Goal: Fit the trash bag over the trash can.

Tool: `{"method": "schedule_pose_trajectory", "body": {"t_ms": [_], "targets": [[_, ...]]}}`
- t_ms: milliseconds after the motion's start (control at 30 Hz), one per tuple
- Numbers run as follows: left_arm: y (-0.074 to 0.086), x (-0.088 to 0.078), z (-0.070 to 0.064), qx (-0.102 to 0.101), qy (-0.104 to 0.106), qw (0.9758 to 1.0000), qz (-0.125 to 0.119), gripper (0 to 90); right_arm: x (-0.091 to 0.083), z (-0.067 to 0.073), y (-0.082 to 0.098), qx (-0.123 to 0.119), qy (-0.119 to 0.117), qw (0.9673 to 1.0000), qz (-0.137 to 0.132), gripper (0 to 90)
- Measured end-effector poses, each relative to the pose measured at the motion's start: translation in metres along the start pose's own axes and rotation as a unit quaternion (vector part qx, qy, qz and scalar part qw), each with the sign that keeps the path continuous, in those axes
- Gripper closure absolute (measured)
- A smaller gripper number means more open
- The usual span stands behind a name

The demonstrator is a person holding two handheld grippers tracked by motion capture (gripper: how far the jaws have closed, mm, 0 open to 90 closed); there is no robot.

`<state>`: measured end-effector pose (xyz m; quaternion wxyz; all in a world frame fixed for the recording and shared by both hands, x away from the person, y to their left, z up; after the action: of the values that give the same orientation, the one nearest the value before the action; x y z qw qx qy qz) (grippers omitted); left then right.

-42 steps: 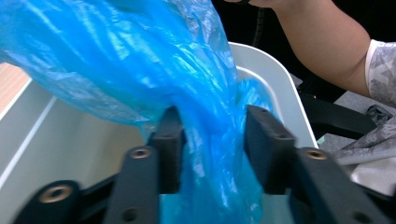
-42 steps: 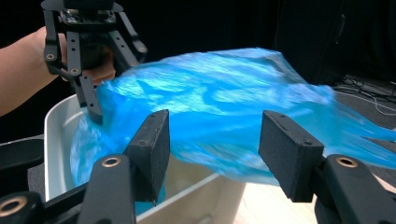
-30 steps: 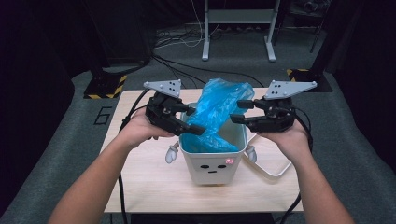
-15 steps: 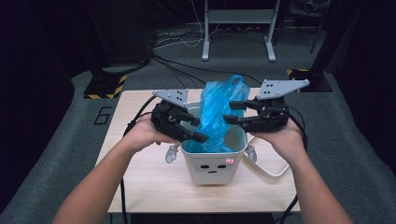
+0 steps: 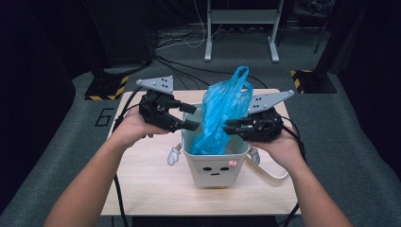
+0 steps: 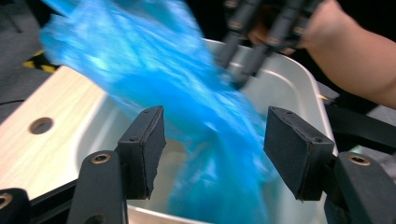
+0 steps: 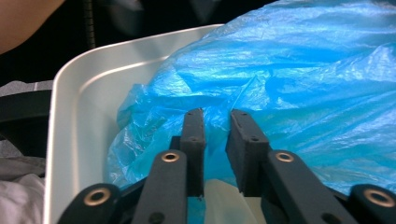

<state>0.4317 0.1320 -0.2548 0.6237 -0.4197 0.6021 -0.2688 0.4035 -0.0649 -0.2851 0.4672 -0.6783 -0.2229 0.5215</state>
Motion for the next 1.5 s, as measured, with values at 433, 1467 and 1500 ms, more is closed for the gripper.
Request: {"method": "schedule_pose_trajectory", "body": {"t_ms": [433, 1467, 1500], "targets": [[-0.025, 0.033, 0.040, -0.042, -0.015, 0.9990, -0.005, 38.7, -0.008, 0.005, 0.000, -0.009, -0.003, 0.9999, -0.010, 79.5], [0.005, -0.013, 0.000, 0.000, 0.036, 0.9992, -0.020, 89.6, -0.050, -0.007, 0.003, 0.020, 0.033, 0.9967, -0.071, 68.7], [0.006, -0.011, -0.002, 0.000, 0.038, 0.9991, -0.020, 89.5, -0.050, -0.007, 0.000, 0.019, 0.032, 0.9966, -0.073, 66.5]]}}
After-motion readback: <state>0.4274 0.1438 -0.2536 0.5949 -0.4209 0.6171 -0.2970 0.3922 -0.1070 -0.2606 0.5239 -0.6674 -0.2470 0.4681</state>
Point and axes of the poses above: each handheld gripper's, and its own axes: x roughly forward along the jaws, y roughly out of its underside, z roughly to its left, the point moved 6 cm from there along x, roughly forward along the jaws
